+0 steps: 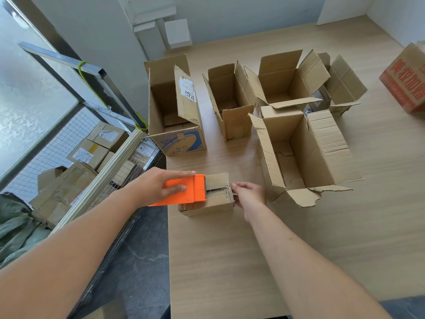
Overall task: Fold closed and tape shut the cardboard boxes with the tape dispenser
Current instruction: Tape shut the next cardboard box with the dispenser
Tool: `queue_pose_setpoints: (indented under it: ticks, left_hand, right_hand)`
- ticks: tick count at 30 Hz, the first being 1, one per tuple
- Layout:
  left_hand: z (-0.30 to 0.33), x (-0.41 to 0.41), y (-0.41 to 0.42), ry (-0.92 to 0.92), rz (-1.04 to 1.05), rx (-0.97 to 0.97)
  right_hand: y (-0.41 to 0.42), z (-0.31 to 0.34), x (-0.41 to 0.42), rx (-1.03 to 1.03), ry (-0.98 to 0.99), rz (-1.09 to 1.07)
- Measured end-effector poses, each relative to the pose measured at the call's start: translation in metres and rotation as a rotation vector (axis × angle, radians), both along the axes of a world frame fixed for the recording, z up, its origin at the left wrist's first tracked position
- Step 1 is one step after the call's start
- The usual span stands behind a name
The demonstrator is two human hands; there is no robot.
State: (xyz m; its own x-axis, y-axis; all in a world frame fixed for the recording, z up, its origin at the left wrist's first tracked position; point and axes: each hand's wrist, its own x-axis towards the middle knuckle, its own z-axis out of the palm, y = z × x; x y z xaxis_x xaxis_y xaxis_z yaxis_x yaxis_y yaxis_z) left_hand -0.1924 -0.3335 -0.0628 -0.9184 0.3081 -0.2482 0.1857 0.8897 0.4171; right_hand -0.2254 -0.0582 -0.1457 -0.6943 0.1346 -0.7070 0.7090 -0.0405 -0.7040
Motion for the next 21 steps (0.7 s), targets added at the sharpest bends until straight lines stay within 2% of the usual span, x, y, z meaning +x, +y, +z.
queue_pose_setpoints:
  ticks: [5,7,10,12,16,21]
  left_hand:
    - [-0.003,0.001,-0.001,0.013,-0.005,-0.003]
    - [-0.003,0.002,0.0,0.018,0.0,-0.002]
    - [-0.002,0.002,0.0,0.013,-0.001,0.011]
    - [-0.003,0.002,-0.001,0.003,0.0,0.011]
    - [-0.004,0.001,-0.002,-0.007,-0.014,0.015]
    - [-0.004,0.001,-0.002,-0.004,-0.004,0.02]
  right_hand:
    - [-0.018,0.012,0.011,0.812,0.618,0.537]
    - [-0.026,0.011,0.014,0.933,0.715,0.61]
    - [-0.022,0.01,0.012,0.775,0.547,0.478]
    - [-0.014,0.006,0.012,0.667,0.536,0.407]
    - [-0.01,0.003,0.02,0.653,0.571,0.364]
    - [-0.01,0.004,0.023,0.604,0.462,0.384]
